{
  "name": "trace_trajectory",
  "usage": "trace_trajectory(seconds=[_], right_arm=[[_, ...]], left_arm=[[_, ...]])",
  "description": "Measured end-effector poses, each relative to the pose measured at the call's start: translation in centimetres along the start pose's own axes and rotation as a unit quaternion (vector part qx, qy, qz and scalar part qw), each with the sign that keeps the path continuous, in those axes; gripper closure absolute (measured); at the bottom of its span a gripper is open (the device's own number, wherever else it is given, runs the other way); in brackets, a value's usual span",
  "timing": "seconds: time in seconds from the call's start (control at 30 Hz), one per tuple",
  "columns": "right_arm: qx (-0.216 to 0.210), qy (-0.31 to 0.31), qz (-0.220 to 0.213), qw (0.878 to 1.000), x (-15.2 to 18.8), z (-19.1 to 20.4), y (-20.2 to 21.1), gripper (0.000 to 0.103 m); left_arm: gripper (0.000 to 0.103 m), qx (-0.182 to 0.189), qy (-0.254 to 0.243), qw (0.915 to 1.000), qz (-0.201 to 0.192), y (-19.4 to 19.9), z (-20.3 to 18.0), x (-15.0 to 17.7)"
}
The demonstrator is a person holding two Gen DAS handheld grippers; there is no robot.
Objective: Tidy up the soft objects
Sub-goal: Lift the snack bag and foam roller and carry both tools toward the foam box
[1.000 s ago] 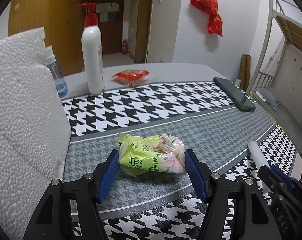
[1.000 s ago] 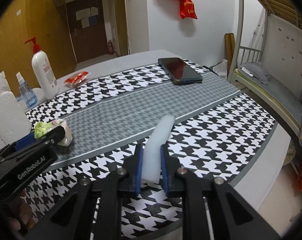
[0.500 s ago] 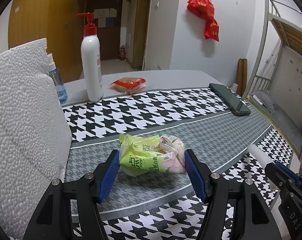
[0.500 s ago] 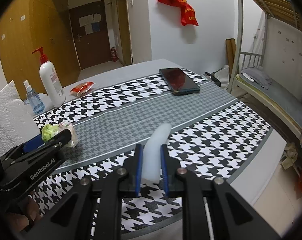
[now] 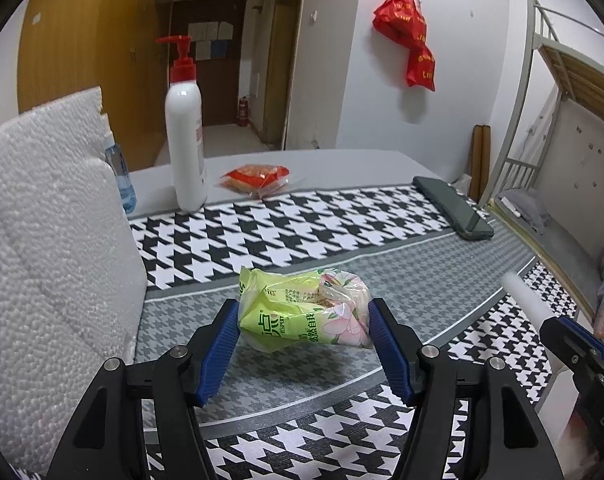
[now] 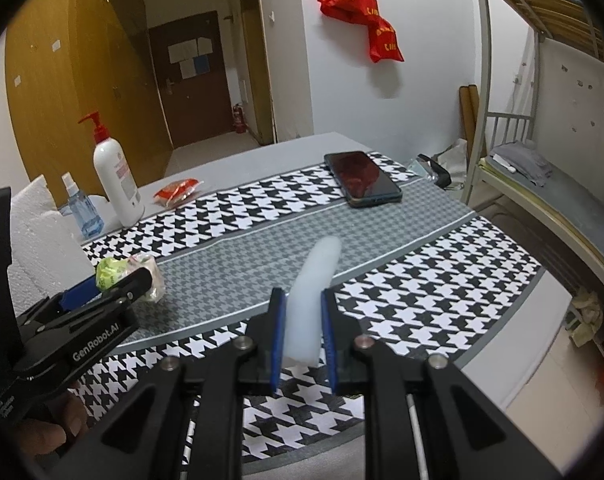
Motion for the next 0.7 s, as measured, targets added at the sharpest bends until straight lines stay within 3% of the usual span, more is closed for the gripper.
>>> trace_trajectory(seconds=[0.7], right_arm=[[-0.057,-0.008,-0.051,0.997,0.2,-0.9,3.8,0.082]], left_arm=[[0.037,-0.021,-0.045,0.9973,-0.053,4.8,-2.2,-0.5]])
Point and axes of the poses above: each gripper's, at about its wrist camera, not at the fingertips, and y roughly against the way its jaws point, z to its left, x to its underside, the point moved 9 cm from there along -y, roughly the way its jaws point, and after that the axes turned 13 degrees about z, right-handed, at the moved point
